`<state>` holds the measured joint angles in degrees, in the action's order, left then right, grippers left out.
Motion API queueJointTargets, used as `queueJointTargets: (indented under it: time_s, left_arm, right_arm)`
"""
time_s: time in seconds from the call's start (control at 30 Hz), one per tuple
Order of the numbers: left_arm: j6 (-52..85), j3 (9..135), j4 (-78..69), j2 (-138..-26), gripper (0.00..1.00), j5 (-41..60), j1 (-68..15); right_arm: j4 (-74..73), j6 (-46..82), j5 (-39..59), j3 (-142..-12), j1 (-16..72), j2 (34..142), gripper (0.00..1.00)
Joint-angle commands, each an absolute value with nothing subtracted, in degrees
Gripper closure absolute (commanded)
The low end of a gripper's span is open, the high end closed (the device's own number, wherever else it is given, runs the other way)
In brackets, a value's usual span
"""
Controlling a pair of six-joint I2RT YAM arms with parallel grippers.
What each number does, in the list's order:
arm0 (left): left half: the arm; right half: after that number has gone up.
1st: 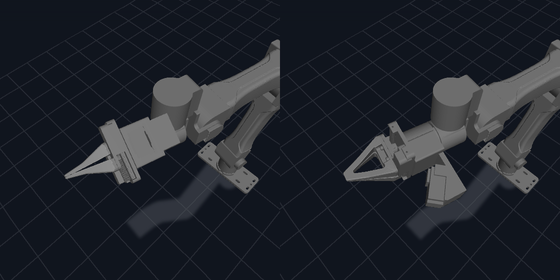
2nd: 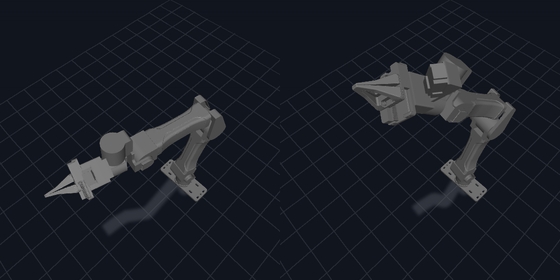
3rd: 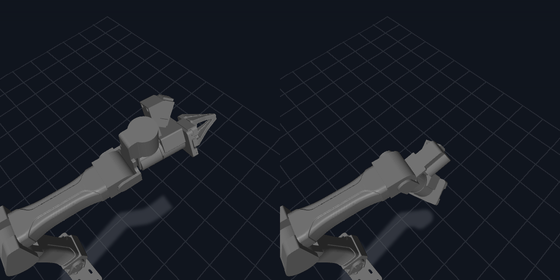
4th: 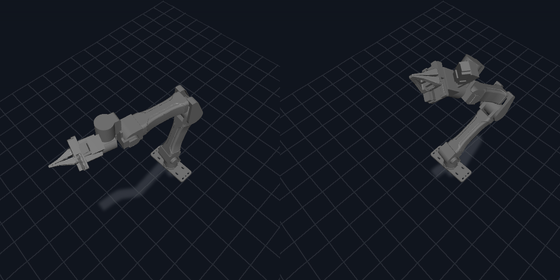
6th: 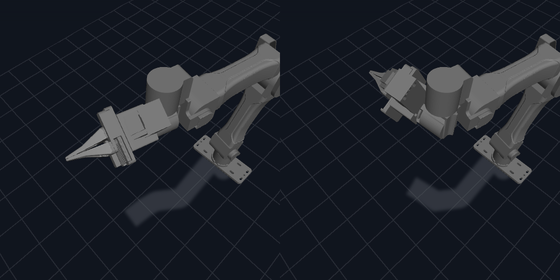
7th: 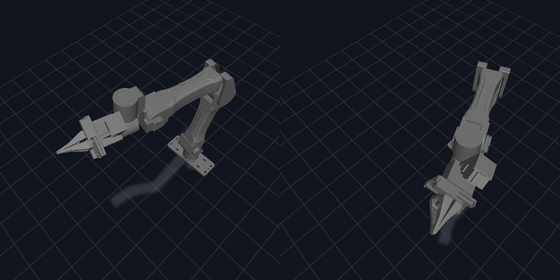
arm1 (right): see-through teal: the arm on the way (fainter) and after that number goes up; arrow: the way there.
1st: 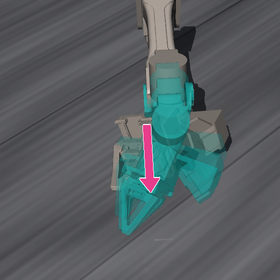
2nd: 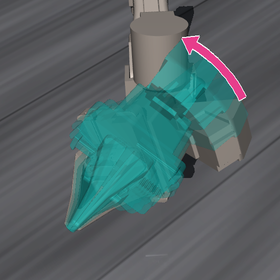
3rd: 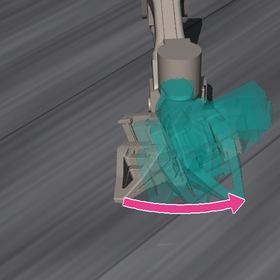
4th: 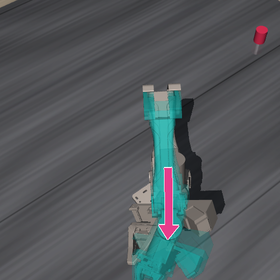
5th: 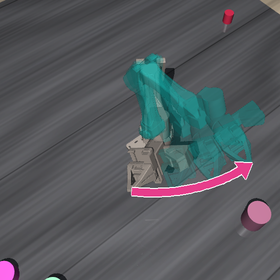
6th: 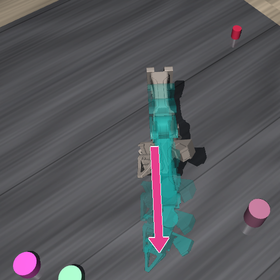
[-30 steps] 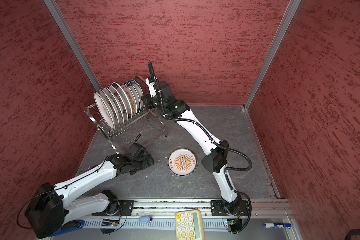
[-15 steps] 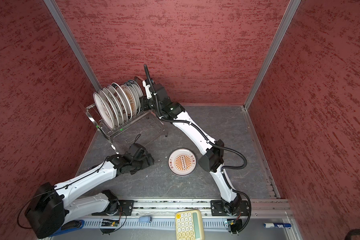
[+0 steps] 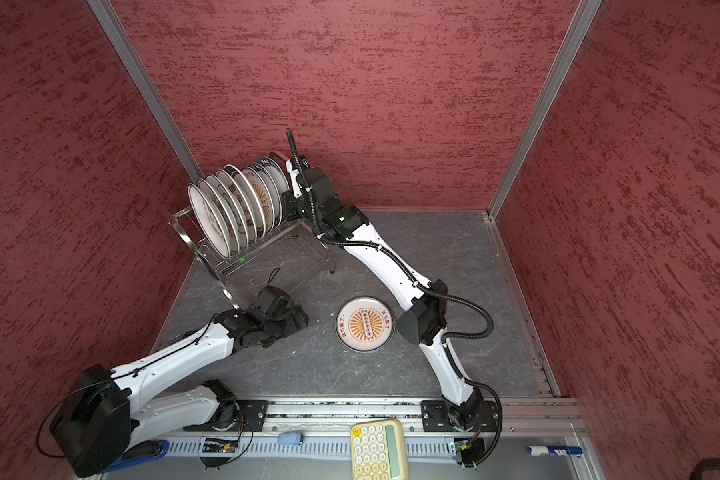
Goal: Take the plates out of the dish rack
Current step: 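Close the right gripper on the rim of the green-rimmed rack plate, then lift the green-rimmed plate up out of the rack with the right gripper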
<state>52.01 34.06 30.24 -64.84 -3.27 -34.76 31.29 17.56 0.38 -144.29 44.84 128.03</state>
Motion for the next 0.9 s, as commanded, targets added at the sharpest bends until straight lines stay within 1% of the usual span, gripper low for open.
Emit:
queueJointTargets:
  time_s: [0.0, 0.2, 0.57, 0.87]
  left_arm:
    - [51.45, 33.40, 28.56, -65.54, 0.01, -3.26, -34.33]
    - [51.35, 33.40, 27.25, -66.33, 0.01, -3.16, -34.30]
    - [51.07, 33.98, 26.34, -67.87, 0.01, -2.77, -34.28]
    - [51.08, 34.32, 26.36, -68.09, 0.01, -2.81, -34.28]
  right_arm:
    - [27.70, 17.83, 1.97, -146.32, 45.52, 128.01, 0.95]
    - [26.20, 16.23, -0.86, -146.27, 45.74, 127.10, 1.00]
    - [25.77, 11.68, -8.28, -146.34, 46.14, 125.39, 1.00]
    - [26.37, 8.13, -18.19, -146.48, 46.57, 124.22, 1.00]
